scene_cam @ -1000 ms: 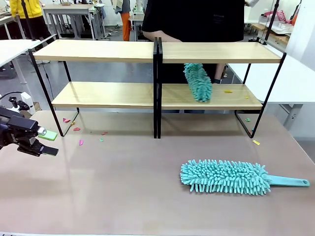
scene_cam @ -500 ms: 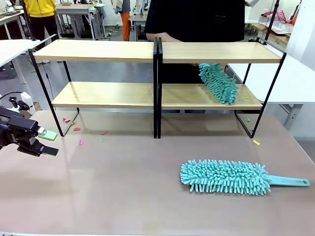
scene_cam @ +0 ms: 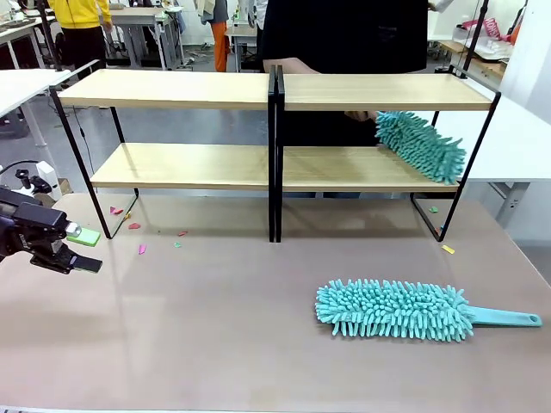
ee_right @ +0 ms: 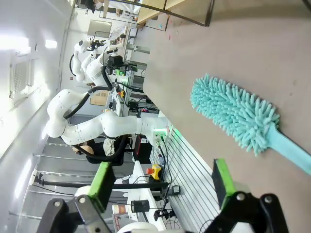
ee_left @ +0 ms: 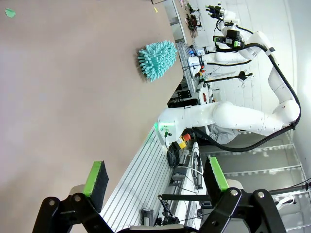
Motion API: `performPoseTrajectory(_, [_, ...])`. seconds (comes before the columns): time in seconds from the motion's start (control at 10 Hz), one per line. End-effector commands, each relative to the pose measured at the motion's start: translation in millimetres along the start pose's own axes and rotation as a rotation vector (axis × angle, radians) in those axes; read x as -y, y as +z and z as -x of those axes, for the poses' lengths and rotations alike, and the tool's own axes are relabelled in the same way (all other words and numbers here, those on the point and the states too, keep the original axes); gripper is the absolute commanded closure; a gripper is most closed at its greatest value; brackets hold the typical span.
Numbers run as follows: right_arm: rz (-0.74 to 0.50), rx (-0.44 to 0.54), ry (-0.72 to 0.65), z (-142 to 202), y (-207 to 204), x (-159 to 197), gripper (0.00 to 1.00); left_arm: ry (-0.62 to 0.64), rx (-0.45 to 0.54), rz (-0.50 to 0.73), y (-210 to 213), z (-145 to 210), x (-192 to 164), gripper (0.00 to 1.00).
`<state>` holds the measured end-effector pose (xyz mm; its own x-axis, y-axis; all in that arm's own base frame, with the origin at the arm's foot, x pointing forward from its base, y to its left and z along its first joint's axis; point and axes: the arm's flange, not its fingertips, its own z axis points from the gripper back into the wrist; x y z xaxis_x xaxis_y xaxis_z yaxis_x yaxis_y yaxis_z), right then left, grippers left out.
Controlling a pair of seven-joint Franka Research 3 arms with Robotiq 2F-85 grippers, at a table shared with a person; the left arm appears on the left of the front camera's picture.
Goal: Clean the shelves.
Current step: Place the Duster on the table.
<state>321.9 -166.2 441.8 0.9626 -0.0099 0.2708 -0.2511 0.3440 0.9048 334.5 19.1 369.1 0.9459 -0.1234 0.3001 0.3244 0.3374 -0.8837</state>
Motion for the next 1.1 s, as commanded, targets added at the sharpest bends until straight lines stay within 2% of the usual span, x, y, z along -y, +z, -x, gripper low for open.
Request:
performPoseTrajectory(0.0, [-0.010,0.013,0.021,-3.9,1.6,0.0,0.00,-0.016,0.020,0.026,-2.3,1.3,1.0,0.00])
performPoseTrajectory(1.0, [-0.010,0.013,0.021,-3.9,1.6,0.0,0.00,-0.016,0.020,0.026,-2.3,1.3,1.0,0.00])
